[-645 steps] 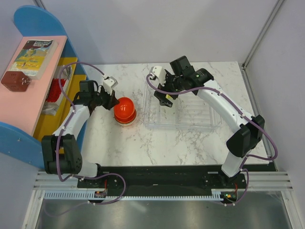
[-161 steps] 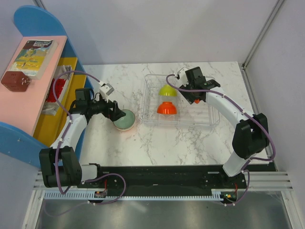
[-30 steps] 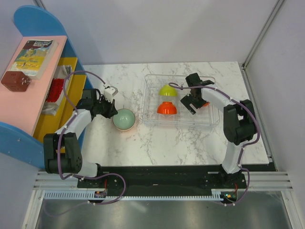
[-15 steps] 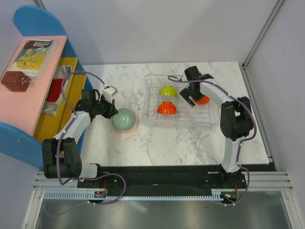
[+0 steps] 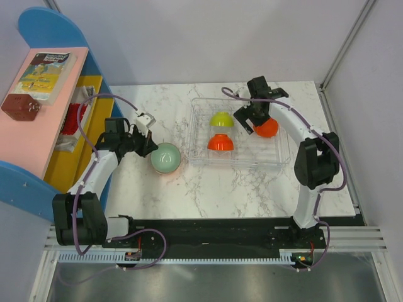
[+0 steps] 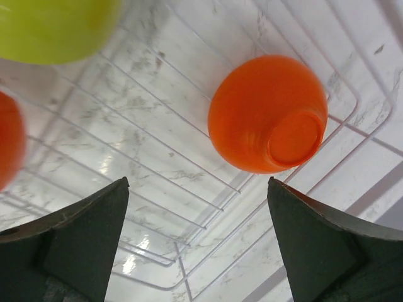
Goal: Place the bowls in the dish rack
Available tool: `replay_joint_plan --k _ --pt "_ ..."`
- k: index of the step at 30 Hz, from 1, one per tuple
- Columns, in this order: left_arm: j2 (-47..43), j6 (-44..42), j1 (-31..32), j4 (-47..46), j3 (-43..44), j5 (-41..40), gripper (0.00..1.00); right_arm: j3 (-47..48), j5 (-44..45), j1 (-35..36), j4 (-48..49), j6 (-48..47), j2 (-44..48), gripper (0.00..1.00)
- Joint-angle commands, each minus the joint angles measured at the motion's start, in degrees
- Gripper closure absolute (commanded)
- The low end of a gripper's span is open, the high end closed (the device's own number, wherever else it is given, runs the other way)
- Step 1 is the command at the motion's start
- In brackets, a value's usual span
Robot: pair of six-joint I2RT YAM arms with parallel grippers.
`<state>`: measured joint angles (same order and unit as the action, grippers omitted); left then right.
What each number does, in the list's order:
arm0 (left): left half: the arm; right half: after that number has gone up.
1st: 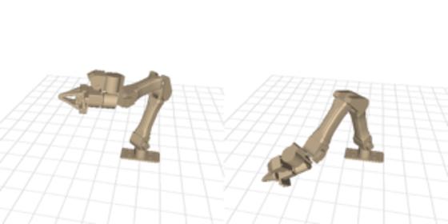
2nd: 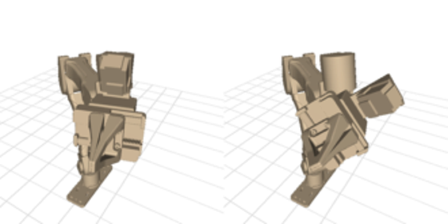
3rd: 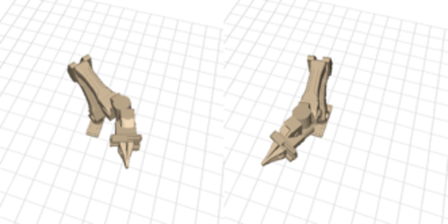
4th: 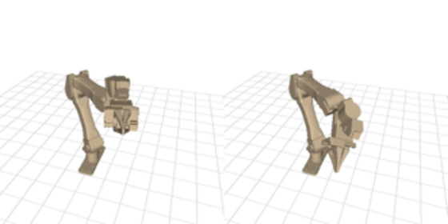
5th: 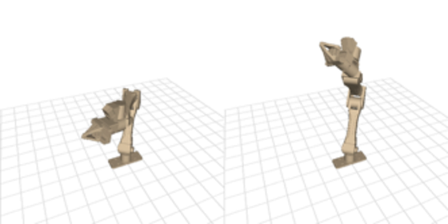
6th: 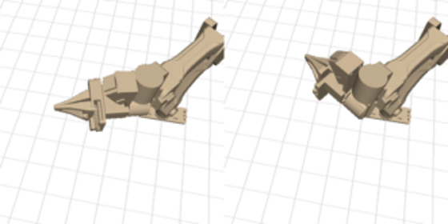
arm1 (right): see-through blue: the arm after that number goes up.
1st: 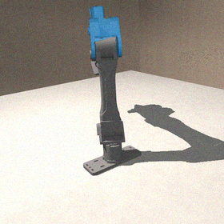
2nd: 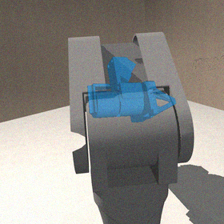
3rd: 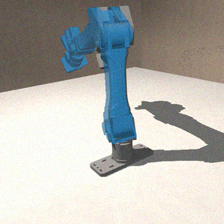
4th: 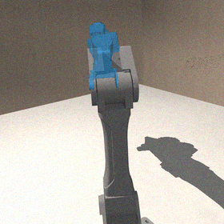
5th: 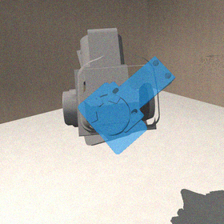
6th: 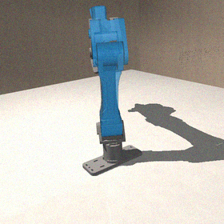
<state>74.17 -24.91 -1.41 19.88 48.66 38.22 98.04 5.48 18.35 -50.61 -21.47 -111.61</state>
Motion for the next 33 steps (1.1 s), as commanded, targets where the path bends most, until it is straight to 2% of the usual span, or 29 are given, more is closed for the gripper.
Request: replay_joint_plan --k 1,9,10,13,17,19,23,33 --pt "-1.31 -1.37 0.0 -0.72 5.03 5.9 0.98 8.03 -16.61 -0.16 -3.7 3.28 6.32 0.02" --pt "0.88 -3.3 -0.08 1.56 11.36 14.33 0.98 10.68 -46.14 -0.16 -4.67 7.06 4.39 0.02" --pt "1.06 -3.48 0.0 2.09 12.15 15.12 0.98 10.59 -52.35 -0.16 -4.67 7.32 3.95 0.02" --pt "2.29 -3.57 0.0 3.76 15.57 19.6 0.98 10.07 -61.59 -0.16 -3.89 8.9 2.54 0.02" --pt "4.4 -2.43 0.62 4.03 19.44 25.14 0.98 6.38 -70.06 -0.16 2.33 12.68 2.63 0.02" --pt "6.33 -1.81 0.79 4.11 20.5 27.52 0.98 4.28 -72.96 -0.07 4.63 15.04 2.63 0.02" --pt "9.31 -1.99 5.62 4.12 23.31 29.02 0.98 2.51 -77.62 0.55 8.33 17.17 1.05 0.02" --pt "14.42 -1.46 12.74 4.55 29.29 30.42 0.98 0.22 -76.84 2.66 11.32 19.54 -2.29 0.02"
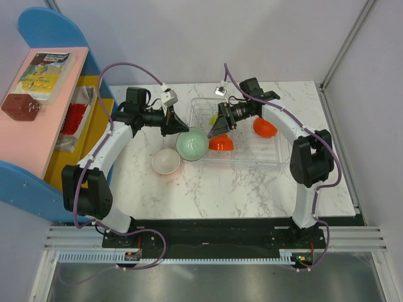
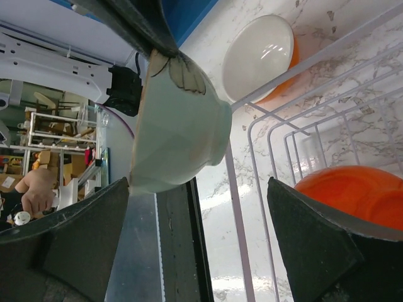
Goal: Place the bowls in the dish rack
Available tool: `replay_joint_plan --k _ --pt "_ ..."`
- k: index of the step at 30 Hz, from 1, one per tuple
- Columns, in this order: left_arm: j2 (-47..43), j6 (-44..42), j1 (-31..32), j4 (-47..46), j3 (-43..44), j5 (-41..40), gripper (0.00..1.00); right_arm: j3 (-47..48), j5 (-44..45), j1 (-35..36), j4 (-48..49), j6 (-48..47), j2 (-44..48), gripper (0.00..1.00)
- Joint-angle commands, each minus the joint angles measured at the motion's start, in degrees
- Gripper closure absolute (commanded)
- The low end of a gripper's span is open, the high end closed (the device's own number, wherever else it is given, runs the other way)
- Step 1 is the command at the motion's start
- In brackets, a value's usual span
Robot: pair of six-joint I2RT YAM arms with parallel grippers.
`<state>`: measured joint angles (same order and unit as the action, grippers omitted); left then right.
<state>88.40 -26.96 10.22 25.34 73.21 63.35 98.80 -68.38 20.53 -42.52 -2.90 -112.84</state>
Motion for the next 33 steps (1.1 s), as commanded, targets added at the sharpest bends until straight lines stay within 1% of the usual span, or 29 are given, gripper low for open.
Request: replay_joint_plan --k 1,7,10,17,33 --pt "0.37 0.68 1.73 -0.91 5.27 5.38 0.98 -0.8 -3.25 0.65 3.32 1.05 -1.33 0.02" --pt "1.16 1.47 3.4 -0.74 6.5 5.91 0.98 -1.25 -3.86 1.7 3.76 1.05 -1.33 0.02" --pt "1.68 1.56 3.93 -0.73 6.51 6.17 0.98 -1.51 -5.97 2.32 3.76 1.14 -1.25 0.02" --pt "2.65 1.3 4.28 -0.65 6.24 6.08 0.98 -2.65 -7.47 2.76 3.68 -0.09 0.51 0.02" --pt "2.74 1.3 5.16 -0.56 6.86 6.26 0.98 -3.09 -8.0 4.69 3.59 -0.36 -2.92 0.02"
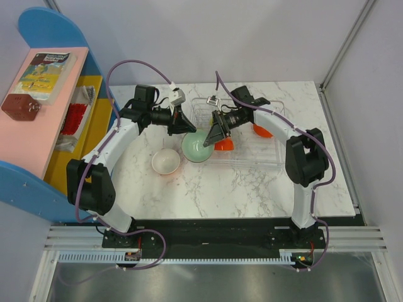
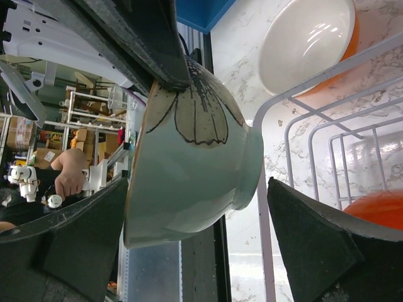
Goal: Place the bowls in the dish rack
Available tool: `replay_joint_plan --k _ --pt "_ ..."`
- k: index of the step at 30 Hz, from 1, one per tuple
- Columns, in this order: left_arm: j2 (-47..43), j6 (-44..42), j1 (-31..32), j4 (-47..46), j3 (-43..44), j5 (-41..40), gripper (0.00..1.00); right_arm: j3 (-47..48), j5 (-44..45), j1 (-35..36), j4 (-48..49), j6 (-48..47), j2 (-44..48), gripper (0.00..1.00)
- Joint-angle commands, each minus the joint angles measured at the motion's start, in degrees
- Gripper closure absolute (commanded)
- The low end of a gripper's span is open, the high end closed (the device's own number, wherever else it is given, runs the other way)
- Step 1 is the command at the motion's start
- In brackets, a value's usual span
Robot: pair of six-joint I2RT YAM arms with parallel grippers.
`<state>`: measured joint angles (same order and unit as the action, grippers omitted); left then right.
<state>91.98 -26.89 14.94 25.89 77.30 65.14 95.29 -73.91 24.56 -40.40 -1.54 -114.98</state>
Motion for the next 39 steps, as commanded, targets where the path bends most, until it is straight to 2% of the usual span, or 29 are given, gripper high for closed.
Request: replay_joint_plan --k 1,4,13,17,19,21,25,27,29,33,34,35,39 --pt "-0.93 1.23 0.35 -1.1 2.77 4.55 0.98 0.51 -2.55 0.84 1.47 -1.71 -0.77 0.02" --pt "-0.84 1.14 0.53 -1.1 2.77 4.38 0.98 0.25 -2.9 1.02 1.38 -1.71 -0.77 0.03" --pt "-0.93 0.79 0.62 -1.1 2.07 3.85 0.98 0.16 -5.28 1.02 1.47 -1.62 -0.33 0.21" --pt "-1.19 0.7 0.62 -1.19 1.81 3.76 0.98 -0.01 -8.0 0.85 1.29 -1.89 -0.33 0.38" --pt "-1.11 0.62 0.62 -1.11 1.8 3.67 0.98 -0.1 -9.58 0.93 1.29 -1.97 -0.33 0.41" --pt "-1.11 0.62 0.62 -1.19 1.72 3.5 0.98 -0.1 -10.63 1.02 1.29 -2.15 -0.42 0.58" --pt "-1.02 0.53 0.53 -1.1 1.54 3.41 0.98 -0.01 -11.17 0.93 1.29 -2.06 -0.68 0.75" --pt "-1.02 0.53 0.62 -1.11 1.63 3.41 0.98 -0.01 -10.56 0.93 1.29 -1.98 -0.77 0.89" --pt "-0.93 0.62 0.62 -1.1 1.63 3.06 0.98 -0.01 -9.94 0.84 1.38 -1.8 -0.95 0.96" --pt "-0.84 0.79 0.71 -1.02 1.72 2.71 0.98 0.16 -8.62 0.93 1.29 -1.45 -0.95 1.0" --pt "-0.76 0.79 0.71 -1.02 1.72 2.45 0.95 0.08 -8.36 1.02 1.29 -1.36 -1.04 1.0" --pt "-0.75 0.79 0.71 -1.02 1.72 2.44 0.87 0.16 -7.92 0.93 1.38 -1.36 -0.86 1.0" --pt "-0.75 0.7 0.71 -0.84 1.54 2.62 0.82 0.08 -6.87 0.93 1.29 -1.18 -0.69 1.0"
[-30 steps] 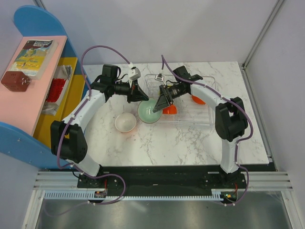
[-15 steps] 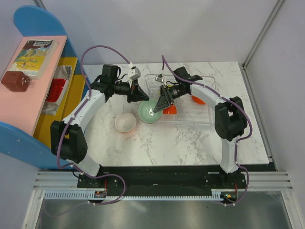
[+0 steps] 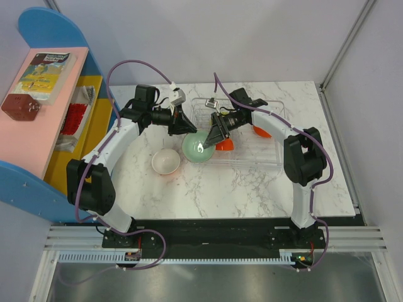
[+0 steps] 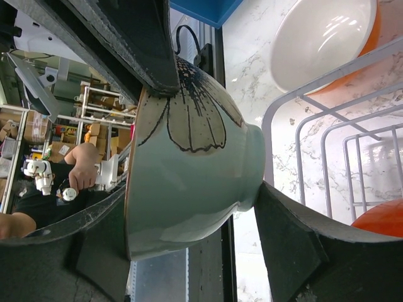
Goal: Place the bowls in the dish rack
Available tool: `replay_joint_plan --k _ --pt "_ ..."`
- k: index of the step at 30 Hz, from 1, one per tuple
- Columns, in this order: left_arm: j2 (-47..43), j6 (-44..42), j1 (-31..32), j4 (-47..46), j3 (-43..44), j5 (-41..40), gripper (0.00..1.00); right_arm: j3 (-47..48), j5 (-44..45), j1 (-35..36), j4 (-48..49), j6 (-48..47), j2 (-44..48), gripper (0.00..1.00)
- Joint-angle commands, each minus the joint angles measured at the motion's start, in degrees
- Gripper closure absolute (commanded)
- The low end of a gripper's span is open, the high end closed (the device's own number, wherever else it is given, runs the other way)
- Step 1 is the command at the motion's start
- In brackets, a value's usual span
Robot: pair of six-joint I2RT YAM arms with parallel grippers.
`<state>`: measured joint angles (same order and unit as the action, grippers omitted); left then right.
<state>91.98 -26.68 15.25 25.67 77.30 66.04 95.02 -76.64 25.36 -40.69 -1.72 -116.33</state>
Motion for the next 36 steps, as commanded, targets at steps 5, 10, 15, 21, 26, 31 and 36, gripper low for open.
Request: replay_joint_plan --k 5,10,15,21,26,31,36 --pt "-0.67 0.48 0.4 -0.45 1.63 1.81 0.66 0.25 -2.46 0.12 1.66 -0.83 0.93 1.0" --pt "-0.58 0.4 0.31 -0.27 1.63 1.99 0.62 0.16 0.79 0.12 1.66 -0.39 0.85 1.0" --pt "-0.4 0.31 0.31 -0.27 1.54 1.9 0.62 0.43 6.31 0.47 2.01 0.48 0.85 1.0" --pt "-0.4 0.31 0.4 -0.01 1.37 1.64 0.61 -0.01 10.19 0.56 3.51 1.63 1.11 1.0" --pt "-0.84 0.66 0.23 0.26 0.84 1.11 0.96 0.78 13.0 0.47 3.95 3.65 2.25 1.0" --pt "-1.37 0.57 -0.39 1.22 0.14 1.11 0.98 1.83 14.94 -0.66 4.21 4.61 4.36 1.0" --pt "-2.51 0.05 -1.27 1.31 -1.62 0.93 0.98 0.87 14.86 -1.28 5.61 5.93 5.15 1.0"
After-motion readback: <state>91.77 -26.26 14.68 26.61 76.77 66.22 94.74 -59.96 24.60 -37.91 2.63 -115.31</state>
